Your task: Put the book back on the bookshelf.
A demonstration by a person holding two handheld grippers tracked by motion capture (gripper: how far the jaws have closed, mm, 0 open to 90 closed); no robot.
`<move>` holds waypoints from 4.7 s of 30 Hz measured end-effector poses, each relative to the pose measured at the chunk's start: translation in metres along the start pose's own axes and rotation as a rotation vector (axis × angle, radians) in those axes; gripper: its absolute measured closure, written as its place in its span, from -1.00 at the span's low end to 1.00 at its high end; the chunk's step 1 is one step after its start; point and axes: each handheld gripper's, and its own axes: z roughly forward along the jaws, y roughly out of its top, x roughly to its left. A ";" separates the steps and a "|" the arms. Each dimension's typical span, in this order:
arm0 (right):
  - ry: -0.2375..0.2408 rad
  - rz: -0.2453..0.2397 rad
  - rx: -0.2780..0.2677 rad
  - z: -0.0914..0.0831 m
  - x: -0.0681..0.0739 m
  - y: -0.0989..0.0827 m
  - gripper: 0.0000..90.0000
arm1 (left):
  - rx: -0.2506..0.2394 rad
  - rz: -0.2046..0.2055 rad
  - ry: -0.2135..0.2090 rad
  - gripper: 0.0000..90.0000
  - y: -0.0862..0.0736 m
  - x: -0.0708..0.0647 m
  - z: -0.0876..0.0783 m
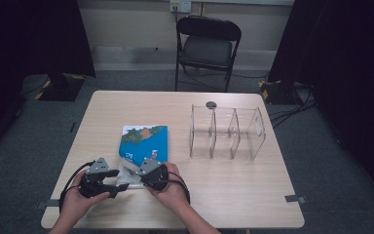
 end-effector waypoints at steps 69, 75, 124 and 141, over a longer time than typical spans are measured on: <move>0.049 0.092 0.070 -0.038 -0.028 0.045 0.64 | -0.016 -0.070 0.062 -0.04 -0.015 -0.005 0.015; 0.056 0.088 0.071 -0.034 -0.022 0.037 0.63 | -0.011 -0.078 0.061 -0.04 -0.014 -0.004 0.016; 0.126 0.113 0.065 -0.017 0.002 0.002 0.42 | -0.027 -0.055 0.002 0.04 0.002 -0.002 0.026; 0.153 0.158 0.050 -0.015 -0.001 -0.003 0.21 | -0.014 -0.037 0.006 0.06 0.000 -0.002 0.024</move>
